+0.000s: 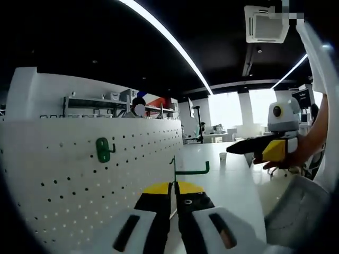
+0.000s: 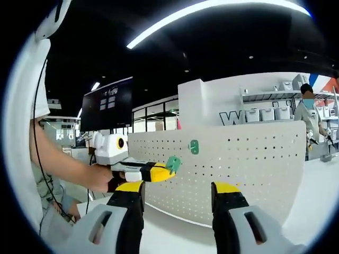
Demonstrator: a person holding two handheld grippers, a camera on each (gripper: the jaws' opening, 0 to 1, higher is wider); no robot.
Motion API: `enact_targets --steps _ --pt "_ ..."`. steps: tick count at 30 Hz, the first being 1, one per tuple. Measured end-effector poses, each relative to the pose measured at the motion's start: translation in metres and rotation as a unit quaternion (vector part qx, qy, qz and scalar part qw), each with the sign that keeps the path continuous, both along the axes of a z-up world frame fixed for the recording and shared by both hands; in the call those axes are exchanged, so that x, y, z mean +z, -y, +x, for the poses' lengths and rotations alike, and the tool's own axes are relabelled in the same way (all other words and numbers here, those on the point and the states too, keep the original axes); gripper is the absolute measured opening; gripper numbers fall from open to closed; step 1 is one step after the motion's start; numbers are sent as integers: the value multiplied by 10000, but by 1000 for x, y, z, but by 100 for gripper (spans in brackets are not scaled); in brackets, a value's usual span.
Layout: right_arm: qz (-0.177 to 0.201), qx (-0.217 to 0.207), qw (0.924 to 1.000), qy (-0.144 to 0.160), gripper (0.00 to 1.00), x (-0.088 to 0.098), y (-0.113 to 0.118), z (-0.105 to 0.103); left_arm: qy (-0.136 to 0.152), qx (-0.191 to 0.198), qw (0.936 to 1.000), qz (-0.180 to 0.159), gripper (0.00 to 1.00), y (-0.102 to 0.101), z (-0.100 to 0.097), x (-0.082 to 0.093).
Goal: Insert the hook assembly into the mounting plate slot until the hook locks in place.
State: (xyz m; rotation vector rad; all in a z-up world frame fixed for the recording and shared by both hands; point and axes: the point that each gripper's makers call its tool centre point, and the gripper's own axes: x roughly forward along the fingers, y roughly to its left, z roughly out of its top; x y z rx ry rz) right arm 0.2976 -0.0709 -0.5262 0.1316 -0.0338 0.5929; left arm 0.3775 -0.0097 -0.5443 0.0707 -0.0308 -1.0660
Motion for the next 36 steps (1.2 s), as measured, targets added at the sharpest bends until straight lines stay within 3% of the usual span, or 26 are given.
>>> enact_targets --steps 2,5,7,16,21,36 --pt "646 -41 9977 -194 48 1 3 2 -9 0 10000 -9 3 0 0 0" --pt "1199 -127 9916 -461 47 -3 9 4 -18 7 10000 -32 3 1 0 1" --pt "1334 -175 9894 -549 46 -6 11 6 -20 10 10000 -40 3 1 -1 1" --pt "1234 -93 9911 -491 43 -4 1 11 -40 12 10000 -84 3 3 -2 3" --pt "1161 -8 9922 -450 34 -2 -8 17 -35 4 9999 -107 3 6 -4 5" --pt "1125 -38 9929 -392 29 3 -18 37 -71 -32 9997 -233 3 16 -12 10"
